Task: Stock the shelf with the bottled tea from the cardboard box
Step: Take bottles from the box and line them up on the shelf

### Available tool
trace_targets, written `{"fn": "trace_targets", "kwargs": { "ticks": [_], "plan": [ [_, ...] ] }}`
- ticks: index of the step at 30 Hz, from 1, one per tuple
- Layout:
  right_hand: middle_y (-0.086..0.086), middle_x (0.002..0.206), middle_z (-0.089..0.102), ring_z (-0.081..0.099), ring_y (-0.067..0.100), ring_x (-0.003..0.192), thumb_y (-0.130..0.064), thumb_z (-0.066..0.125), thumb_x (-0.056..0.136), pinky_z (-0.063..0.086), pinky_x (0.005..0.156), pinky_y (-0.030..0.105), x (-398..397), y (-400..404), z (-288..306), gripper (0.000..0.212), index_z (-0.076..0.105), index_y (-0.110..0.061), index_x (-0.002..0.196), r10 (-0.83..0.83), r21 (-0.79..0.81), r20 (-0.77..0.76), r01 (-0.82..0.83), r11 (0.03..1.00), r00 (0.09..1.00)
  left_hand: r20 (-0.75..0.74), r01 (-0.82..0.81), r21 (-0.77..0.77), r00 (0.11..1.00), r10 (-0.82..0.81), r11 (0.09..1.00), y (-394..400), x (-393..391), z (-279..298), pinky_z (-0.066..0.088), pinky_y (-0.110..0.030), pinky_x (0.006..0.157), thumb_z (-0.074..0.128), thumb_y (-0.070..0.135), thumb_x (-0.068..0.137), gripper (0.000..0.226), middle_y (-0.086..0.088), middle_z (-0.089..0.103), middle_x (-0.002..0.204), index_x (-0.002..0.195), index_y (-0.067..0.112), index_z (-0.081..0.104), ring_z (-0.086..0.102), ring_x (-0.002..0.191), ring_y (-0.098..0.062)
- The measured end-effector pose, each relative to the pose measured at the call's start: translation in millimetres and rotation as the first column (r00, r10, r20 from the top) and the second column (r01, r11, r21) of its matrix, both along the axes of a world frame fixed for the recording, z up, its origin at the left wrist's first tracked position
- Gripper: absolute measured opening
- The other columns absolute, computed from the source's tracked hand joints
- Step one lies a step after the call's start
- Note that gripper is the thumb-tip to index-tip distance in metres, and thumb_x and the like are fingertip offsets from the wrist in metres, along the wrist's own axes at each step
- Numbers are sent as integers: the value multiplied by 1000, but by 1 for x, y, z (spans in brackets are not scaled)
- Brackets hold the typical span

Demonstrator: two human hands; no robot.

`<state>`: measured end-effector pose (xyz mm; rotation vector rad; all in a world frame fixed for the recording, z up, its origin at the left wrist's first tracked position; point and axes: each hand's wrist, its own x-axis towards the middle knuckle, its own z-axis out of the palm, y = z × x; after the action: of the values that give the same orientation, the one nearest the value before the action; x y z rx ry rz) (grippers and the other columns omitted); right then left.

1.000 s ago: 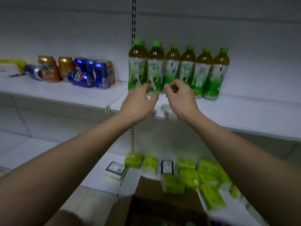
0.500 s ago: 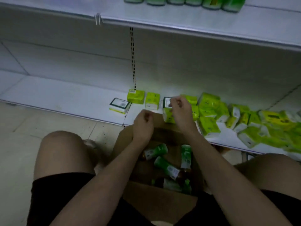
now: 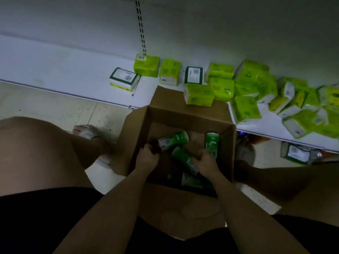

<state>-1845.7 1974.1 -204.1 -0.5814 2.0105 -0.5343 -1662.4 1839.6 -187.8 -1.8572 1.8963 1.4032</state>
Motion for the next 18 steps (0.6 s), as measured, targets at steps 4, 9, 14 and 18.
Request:
{"fn": "trace_targets", "kwargs": {
  "ticks": [4,9,14,18],
  "plan": [
    [11,140,50,51,36,121,-67,55,78,46,98,53,-10,1,-30,79,39,-21,141,87,109,-70,-79,991,994,23,35,-41,999,-34,999,-12,-11,-28,41,-46,100,56,24,93,54,-17,40,141,142,10,35,47,124,-35],
    [12,155,26,34,41,135,-66,57,79,38,105,57,-21,4,-54,91,23,-21,150,122,295,-31,-108,949,992,24,89,-77,996,-88,993,-30,-28,-56,33,-46,111,57,22,93,64,-14,25,153,149,17,26,34,137,-35],
    [17,151,24,39,42,130,-48,66,84,41,104,51,-16,9,-68,82,27,-16,149,159,309,-74,-129,942,985,-67,142,50,988,-138,989,-34,-40,-79,31,-31,108,65,10,89,73,-5,27,154,149,11,25,34,137,-23],
    [19,152,19,40,45,128,-28,66,88,45,99,50,-10,11,-69,76,23,-18,149,302,379,-117,-239,894,946,-154,51,137,988,-29,989,-39,-40,-97,36,-23,103,69,9,85,64,-10,45,143,141,9,39,42,132,-21]
  ]
}}
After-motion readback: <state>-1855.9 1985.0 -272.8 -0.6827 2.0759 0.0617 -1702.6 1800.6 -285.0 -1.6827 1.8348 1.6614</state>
